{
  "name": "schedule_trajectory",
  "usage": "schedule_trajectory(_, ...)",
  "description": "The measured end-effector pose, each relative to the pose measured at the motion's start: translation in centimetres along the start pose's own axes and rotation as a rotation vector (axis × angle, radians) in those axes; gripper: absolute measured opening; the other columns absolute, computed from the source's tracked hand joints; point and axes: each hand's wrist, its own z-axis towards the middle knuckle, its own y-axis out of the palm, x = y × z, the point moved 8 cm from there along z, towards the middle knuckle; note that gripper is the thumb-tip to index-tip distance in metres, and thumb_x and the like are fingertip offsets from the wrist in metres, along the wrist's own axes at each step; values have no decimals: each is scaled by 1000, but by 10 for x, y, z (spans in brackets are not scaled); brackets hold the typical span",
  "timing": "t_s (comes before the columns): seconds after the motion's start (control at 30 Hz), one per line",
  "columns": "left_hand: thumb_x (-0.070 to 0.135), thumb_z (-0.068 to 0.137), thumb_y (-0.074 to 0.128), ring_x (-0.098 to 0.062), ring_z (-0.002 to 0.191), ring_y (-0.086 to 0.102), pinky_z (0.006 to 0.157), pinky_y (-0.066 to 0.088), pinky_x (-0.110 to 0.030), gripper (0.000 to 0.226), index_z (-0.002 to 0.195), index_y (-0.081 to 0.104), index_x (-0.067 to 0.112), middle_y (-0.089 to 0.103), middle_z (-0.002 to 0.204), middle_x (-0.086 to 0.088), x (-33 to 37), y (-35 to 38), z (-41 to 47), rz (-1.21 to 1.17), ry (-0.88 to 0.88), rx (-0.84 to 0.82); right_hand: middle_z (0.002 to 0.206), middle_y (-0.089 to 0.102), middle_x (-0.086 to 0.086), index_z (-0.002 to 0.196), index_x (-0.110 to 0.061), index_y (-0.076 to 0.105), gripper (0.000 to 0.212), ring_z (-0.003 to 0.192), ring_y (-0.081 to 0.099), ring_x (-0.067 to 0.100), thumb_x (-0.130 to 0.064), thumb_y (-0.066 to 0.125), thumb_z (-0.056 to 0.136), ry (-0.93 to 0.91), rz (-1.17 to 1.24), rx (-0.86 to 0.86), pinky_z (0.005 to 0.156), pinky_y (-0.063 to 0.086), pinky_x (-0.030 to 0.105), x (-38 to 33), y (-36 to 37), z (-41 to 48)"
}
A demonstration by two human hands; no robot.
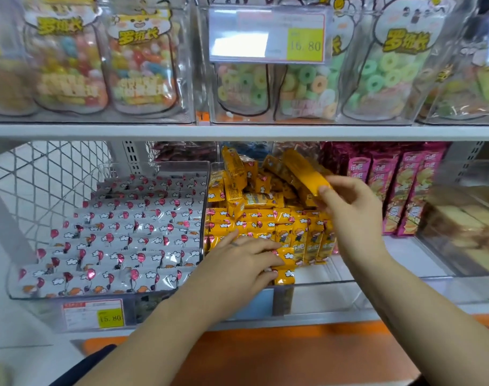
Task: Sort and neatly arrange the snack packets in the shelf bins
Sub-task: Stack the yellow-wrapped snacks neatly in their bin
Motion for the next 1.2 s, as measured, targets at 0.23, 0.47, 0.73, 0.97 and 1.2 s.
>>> schedule_trajectory(0.23, 48, 94, 30, -3, 134, 31, 114, 0, -29, 41, 128, 53, 39, 36, 144, 22, 1, 0, 0, -43, -16, -5, 110, 65, 24, 108, -4, 50, 38, 87, 70, 29, 1, 55, 72, 778, 916, -276, 76, 57, 43, 29, 16, -53)
schedule_trajectory(0.47, 56, 84, 16, -8, 129, 41, 111, 7, -32, 61, 122, 60, 36, 46, 139, 18, 1, 0, 1, -49, 11, 19, 121, 60, 20, 120, 6, 55, 57, 97, 62, 23, 12, 45, 64, 720, 642, -615, 79, 57, 28, 21, 30, -53)
schedule_trajectory(0.73, 51, 86, 26, -13, 121, 51, 110, 22, -42, 51, 115, 64, 34, 56, 129, 13, -1, 1, 1, -29, 4, 28, 106, 57, -12, 98, -36, 55, 41, 93, 51, -7, -5, 69, 75, -217, -538, -657, 75, 37, 2, 2, 23, -47)
schedule_trajectory(0.97, 43, 87, 34, -15, 103, 63, 98, 37, -44, 39, 103, 68, 32, 64, 112, 12, 0, 0, -1, 12, 8, 71, 73, 52, -3, 85, -30, 52, 20, 68, 50, 10, -24, 71, 81, -131, -453, -695, 66, 45, 38, 13, 31, -44)
schedule_trajectory(1.2, 43, 89, 37, -15, 110, 60, 102, 30, -44, 38, 107, 68, 32, 62, 122, 11, -1, 3, 0, 5, 13, 55, 98, 57, -16, 122, -27, 53, 47, 92, 56, 6, -11, 67, 81, -282, -488, -502, 75, 48, 23, -15, 18, -9)
